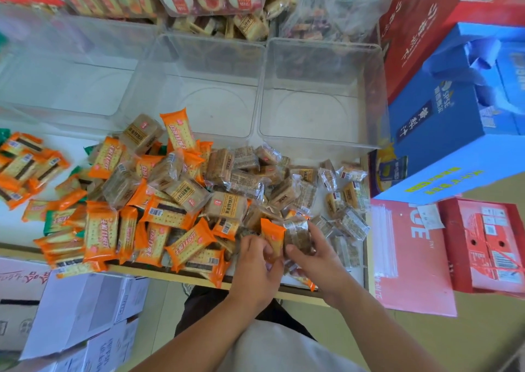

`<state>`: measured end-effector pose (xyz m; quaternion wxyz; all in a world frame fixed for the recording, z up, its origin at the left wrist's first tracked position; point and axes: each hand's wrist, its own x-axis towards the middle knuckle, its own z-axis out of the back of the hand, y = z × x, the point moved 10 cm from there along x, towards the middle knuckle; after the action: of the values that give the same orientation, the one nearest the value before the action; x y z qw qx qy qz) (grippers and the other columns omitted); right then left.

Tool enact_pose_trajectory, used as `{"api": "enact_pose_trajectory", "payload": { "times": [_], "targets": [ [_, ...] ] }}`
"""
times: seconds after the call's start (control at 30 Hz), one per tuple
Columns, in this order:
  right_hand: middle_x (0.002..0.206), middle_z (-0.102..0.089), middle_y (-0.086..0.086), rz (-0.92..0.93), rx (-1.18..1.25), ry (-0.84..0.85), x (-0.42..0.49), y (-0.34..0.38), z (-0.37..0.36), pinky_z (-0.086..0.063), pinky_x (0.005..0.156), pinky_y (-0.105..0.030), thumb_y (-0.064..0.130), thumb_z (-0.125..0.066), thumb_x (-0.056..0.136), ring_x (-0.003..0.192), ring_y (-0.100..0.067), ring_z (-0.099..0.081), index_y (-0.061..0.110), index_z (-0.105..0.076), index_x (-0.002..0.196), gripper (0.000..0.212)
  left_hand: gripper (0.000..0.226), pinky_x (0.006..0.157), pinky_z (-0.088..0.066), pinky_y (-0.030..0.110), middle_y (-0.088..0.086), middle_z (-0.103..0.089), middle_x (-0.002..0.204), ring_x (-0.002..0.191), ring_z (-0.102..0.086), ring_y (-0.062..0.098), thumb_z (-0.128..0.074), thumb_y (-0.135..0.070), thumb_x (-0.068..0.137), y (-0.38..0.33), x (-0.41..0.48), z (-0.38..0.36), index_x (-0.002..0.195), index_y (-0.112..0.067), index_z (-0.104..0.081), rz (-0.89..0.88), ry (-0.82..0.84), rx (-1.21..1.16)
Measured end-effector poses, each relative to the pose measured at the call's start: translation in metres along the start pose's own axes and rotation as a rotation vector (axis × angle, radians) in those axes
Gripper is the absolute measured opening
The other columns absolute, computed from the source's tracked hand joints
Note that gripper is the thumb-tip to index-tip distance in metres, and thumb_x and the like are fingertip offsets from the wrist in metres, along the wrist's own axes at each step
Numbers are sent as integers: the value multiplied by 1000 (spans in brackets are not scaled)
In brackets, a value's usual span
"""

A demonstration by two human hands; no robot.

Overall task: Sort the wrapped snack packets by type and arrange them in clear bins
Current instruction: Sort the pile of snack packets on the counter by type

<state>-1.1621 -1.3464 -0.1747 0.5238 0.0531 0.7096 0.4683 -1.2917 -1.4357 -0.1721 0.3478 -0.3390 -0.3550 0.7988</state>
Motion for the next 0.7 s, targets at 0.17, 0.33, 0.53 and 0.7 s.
{"api": "enact_pose_trajectory", "payload": {
  "times": [0.17,0.33,0.53,0.7],
  "targets": [
    [102,-74,4,78,-75,-173,-9,14,24,-53,67,-25,15,-76,90,83,-6,-71,40,-61,122,44,40,68,-50,28,-19,-55,99,87,-57,4,-68,-57,78,-13,6,26,105,-38,-46,-16,-55,179],
    [92,-77,2,128,7,-432,-29,49,60,-61,72,-40,23,-83,85,82,-17,-73,29,-58,126,49,40,74,-59,34,-18,-62,101,89,-63,1,-69,-58,80,-14,14,28,109,-44,-46,4,-1,31],
    [93,-64,4,131,-140,-619,14,110,130,-53,81,-39,33,-81,86,88,-21,-65,16,-53,135,59,48,81,-59,31,-19,-64,105,95,-64,-1,-71,-58,80,-18,25,33,117,-42,-47,1,13,34],
    [102,-66,-4,24,-432,-516,59,99,141,-49,77,-34,29,-69,94,84,-23,-63,11,-62,129,40,52,82,-59,31,-20,-66,104,95,-65,-1,-70,-62,76,-18,23,38,119,-40,-49,34,7,23]
  ]
}}
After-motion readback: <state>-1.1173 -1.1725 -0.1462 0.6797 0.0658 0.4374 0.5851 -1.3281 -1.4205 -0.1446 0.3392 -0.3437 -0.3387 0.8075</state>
